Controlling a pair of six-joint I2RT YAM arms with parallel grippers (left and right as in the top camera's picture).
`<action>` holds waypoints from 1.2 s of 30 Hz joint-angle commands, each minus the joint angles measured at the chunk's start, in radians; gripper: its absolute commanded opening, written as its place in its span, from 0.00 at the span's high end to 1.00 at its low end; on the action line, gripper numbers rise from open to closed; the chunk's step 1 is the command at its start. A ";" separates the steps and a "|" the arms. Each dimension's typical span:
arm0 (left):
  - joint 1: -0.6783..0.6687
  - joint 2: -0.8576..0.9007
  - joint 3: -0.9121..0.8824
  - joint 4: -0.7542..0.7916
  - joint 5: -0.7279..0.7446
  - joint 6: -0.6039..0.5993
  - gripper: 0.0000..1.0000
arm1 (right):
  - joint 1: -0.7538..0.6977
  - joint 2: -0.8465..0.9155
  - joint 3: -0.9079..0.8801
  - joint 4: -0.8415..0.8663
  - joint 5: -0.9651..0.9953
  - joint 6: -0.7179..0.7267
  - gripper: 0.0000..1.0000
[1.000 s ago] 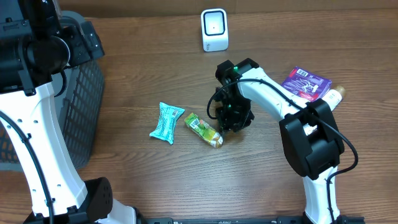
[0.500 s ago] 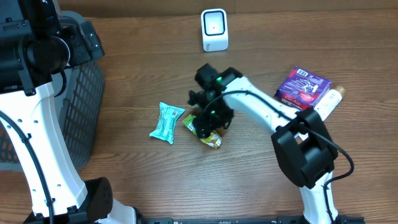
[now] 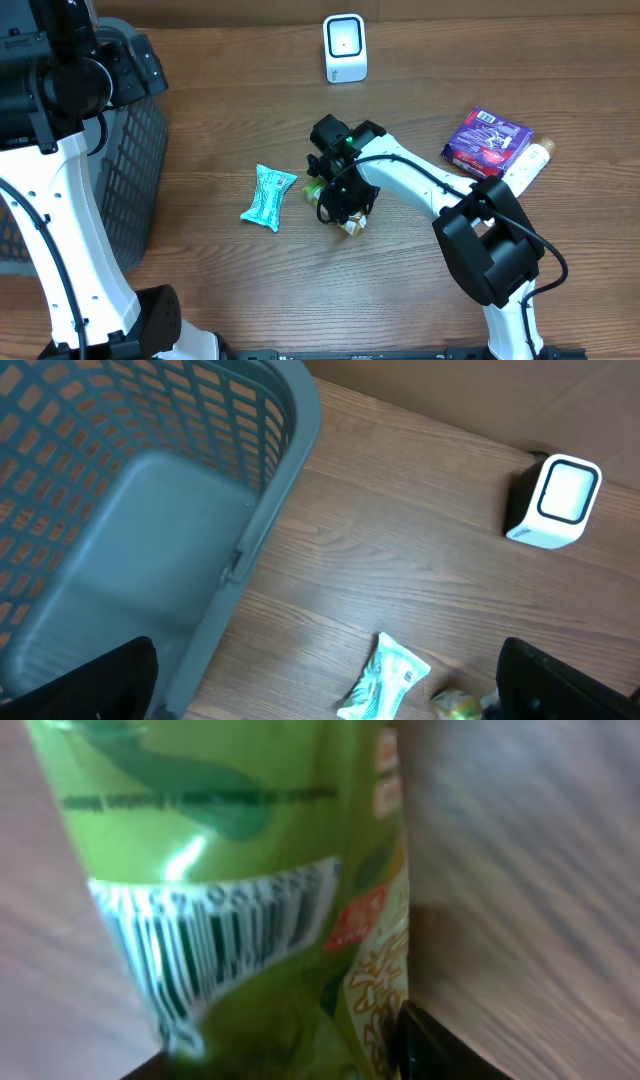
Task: Scan the item barcode
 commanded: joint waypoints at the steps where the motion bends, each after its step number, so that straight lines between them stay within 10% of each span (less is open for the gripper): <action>1: 0.000 -0.003 0.020 0.002 0.008 0.007 0.00 | -0.005 -0.021 0.010 -0.016 0.306 0.185 0.58; 12: 0.000 -0.003 0.020 0.002 0.008 0.007 0.00 | 0.007 -0.021 0.058 -0.103 0.890 0.563 0.63; 36: 0.000 -0.003 0.020 0.002 0.008 0.008 0.00 | 0.050 -0.087 0.098 0.071 0.542 0.568 0.73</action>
